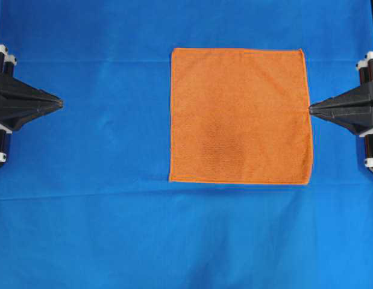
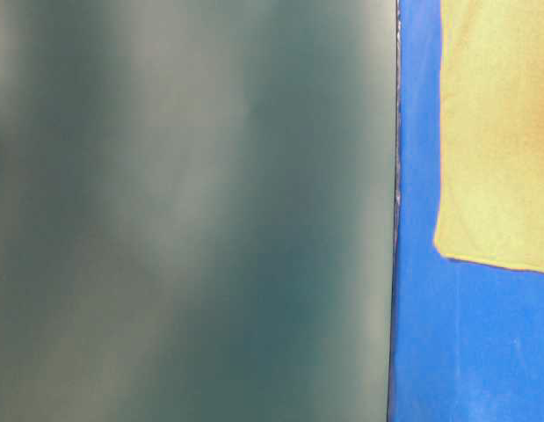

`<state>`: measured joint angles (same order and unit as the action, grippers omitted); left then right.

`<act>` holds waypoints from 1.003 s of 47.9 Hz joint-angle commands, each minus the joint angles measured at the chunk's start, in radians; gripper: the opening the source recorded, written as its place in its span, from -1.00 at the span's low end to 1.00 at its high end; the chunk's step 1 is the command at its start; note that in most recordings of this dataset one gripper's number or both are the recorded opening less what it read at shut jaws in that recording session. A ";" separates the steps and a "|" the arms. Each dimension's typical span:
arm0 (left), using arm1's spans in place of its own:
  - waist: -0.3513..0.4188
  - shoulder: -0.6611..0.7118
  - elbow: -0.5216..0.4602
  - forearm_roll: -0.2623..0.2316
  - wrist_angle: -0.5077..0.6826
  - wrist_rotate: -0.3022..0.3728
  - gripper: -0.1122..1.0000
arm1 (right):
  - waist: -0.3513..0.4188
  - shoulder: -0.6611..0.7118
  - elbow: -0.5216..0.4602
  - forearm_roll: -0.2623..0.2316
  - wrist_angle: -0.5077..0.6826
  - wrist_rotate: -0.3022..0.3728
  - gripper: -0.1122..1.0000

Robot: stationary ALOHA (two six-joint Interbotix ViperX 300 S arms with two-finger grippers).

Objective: Fold the orange towel.
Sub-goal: 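Move both grippers to the towel's top corners and pinch them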

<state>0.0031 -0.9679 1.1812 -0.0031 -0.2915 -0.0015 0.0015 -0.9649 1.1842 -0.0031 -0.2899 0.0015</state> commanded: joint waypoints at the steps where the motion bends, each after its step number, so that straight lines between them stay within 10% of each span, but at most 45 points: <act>1: -0.005 0.058 -0.032 -0.035 -0.008 -0.008 -0.79 | -0.012 0.006 -0.029 0.005 -0.008 0.011 -0.79; 18: 0.072 0.344 -0.104 -0.034 -0.135 -0.020 -0.79 | -0.166 -0.014 -0.035 0.037 0.189 0.046 -0.79; 34: 0.209 0.667 -0.279 -0.035 -0.129 -0.054 -0.74 | -0.472 0.098 -0.008 0.037 0.311 0.106 -0.78; 38: 0.241 0.750 -0.327 -0.034 -0.110 -0.071 -0.50 | -0.535 0.153 -0.002 0.035 0.321 0.104 -0.68; 48: 0.318 0.933 -0.420 -0.034 -0.089 -0.109 0.56 | -0.673 0.370 0.008 0.017 0.293 0.100 0.28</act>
<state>0.2930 -0.0844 0.8069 -0.0353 -0.3774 -0.1058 -0.6366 -0.6657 1.2011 0.0261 0.0245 0.1043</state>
